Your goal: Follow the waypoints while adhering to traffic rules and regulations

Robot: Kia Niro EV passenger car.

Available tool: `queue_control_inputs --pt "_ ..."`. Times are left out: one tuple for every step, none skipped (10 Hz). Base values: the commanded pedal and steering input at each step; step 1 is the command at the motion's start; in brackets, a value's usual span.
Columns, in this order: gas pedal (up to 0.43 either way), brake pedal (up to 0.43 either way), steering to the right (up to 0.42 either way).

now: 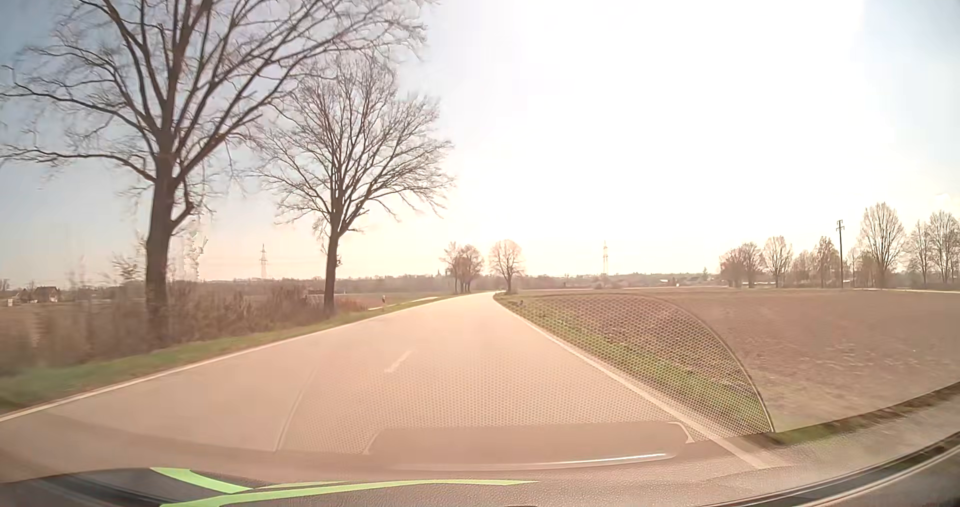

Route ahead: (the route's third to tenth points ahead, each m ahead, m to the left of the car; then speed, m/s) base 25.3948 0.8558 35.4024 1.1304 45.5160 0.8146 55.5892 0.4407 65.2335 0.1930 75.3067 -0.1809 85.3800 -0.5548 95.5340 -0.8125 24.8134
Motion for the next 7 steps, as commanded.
queue_control_inputs --pt "0.189 0.000 0.000" --pt "0.189 0.000 0.000" --pt "0.067 0.000 0.000" --pt "0.000 0.000 0.000" --pt "0.000 0.000 0.000" --pt "0.000 0.000 0.000" --pt "0.000 0.000 0.000"
